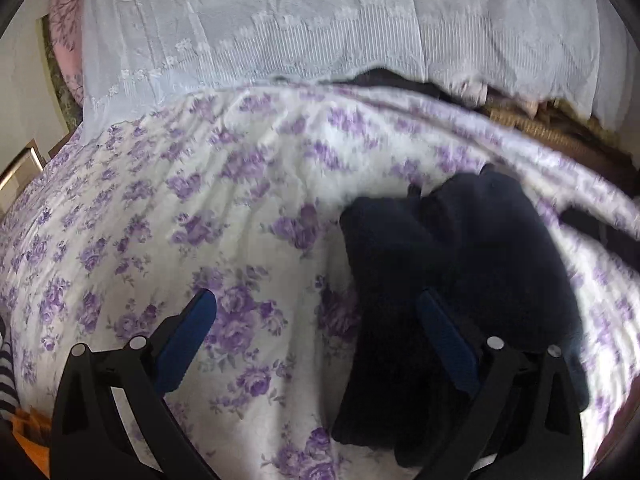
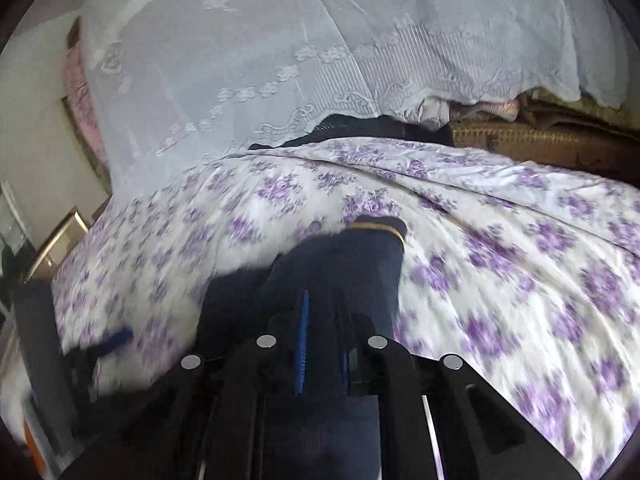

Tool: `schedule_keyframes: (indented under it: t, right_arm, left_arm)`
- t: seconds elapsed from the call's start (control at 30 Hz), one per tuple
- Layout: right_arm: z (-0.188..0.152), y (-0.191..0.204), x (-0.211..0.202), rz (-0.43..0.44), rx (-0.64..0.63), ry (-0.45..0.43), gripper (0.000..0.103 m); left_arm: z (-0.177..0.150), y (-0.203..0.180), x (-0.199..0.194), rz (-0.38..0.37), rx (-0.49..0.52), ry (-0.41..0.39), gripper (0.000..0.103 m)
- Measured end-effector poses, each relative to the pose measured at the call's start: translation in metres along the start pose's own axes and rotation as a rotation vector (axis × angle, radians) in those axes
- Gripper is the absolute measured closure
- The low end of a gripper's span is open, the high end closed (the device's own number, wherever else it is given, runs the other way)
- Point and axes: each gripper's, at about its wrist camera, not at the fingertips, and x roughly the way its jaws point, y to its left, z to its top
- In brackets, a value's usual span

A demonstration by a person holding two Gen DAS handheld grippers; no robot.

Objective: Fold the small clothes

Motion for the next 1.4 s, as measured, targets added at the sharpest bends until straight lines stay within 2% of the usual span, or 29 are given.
schedule_keyframes:
  t: [0.07,0.13,0.17,0.3,0.37,0.4,0.5,0.63,0.67,0.77,0.8,0.87,0.93,0.97,1.03,1.07,1.1,1.2,1.33,1.4]
  right_arm:
    - [0.005,-0.001,0.027,-0.022,0.003,0.041,0.091]
    - [-0.003,-0.004,0.059,-0.066,-0.018,0.117,0.092]
    - [-0.008,-0.006,0.065,-0.067,-0.020,0.115,0.092]
    - [-0.008,-0.010,0.058,-0.037,-0.012,0.086,0.092]
    - [-0.011,-0.007,0.040,-0.036,-0.011,0.021,0.092]
    - [-0.016,-0.004,0.028,-0.034,-0.021,-0.013,0.088]
    - [-0.038,0.006,-0.006,-0.028,-0.088,-0.082,0.087]
    - [-0.066,-0.001,-0.012,-0.058,-0.104,-0.054,0.083]
    - [-0.070,0.001,-0.012,-0.073,-0.143,-0.066,0.083]
    - [-0.067,-0.004,-0.015,-0.046,-0.115,-0.059,0.082]
    - [-0.069,-0.007,-0.020,-0.025,-0.091,-0.071,0.080]
    - [-0.074,-0.012,-0.030,-0.006,-0.057,-0.091,0.070]
    - [-0.076,-0.021,-0.037,0.011,-0.024,-0.095,0.055]
    - [-0.077,-0.028,-0.041,0.030,0.007,-0.099,0.052]
    - [-0.077,-0.042,-0.044,0.057,0.067,-0.099,0.045]
    - [-0.076,-0.051,-0.045,0.080,0.113,-0.092,0.045]
    - [-0.076,-0.058,-0.045,0.104,0.152,-0.086,0.044]
    - [-0.078,-0.073,-0.042,0.189,0.249,-0.061,0.040]
    - [-0.078,-0.076,-0.039,0.281,0.297,-0.037,0.032]
    - [-0.079,-0.076,-0.038,0.304,0.308,-0.028,0.031]
  left_arm:
    - [-0.005,-0.005,0.021,0.031,0.015,0.049,0.004]
    - [-0.007,-0.006,0.026,0.034,0.001,0.031,0.004]
    - [-0.007,-0.009,0.025,0.048,0.017,0.023,0.004]
    - [-0.010,-0.024,0.020,0.126,0.093,-0.043,0.004]
    - [-0.010,-0.021,0.019,0.117,0.084,-0.044,0.004]
    - [-0.009,-0.018,0.020,0.104,0.071,-0.038,0.004]
    - [-0.007,-0.012,0.021,0.064,0.036,-0.017,0.004]
    - [-0.009,-0.015,0.019,0.070,0.050,-0.032,0.004]
    - [-0.010,-0.017,0.018,0.080,0.058,-0.040,0.004]
    - [-0.012,-0.020,0.016,0.097,0.071,-0.055,0.004]
    - [-0.013,-0.019,0.016,0.095,0.069,-0.055,0.004]
    - [-0.012,-0.015,0.016,0.080,0.056,-0.044,0.004]
    - [-0.010,-0.009,0.013,0.036,0.038,-0.025,0.004]
    - [-0.009,-0.007,0.012,0.013,0.031,-0.019,0.004]
    - [-0.006,0.002,0.007,-0.088,0.004,-0.006,0.005]
    - [-0.005,0.005,0.005,-0.147,-0.011,0.003,0.005]
    - [-0.002,0.012,0.003,-0.249,-0.037,0.024,0.005]
    - [0.001,0.022,0.007,-0.419,-0.088,0.070,0.005]
    - [0.001,0.030,0.026,-0.589,-0.146,0.166,0.005]
    - [-0.001,0.033,0.033,-0.674,-0.182,0.205,0.005]
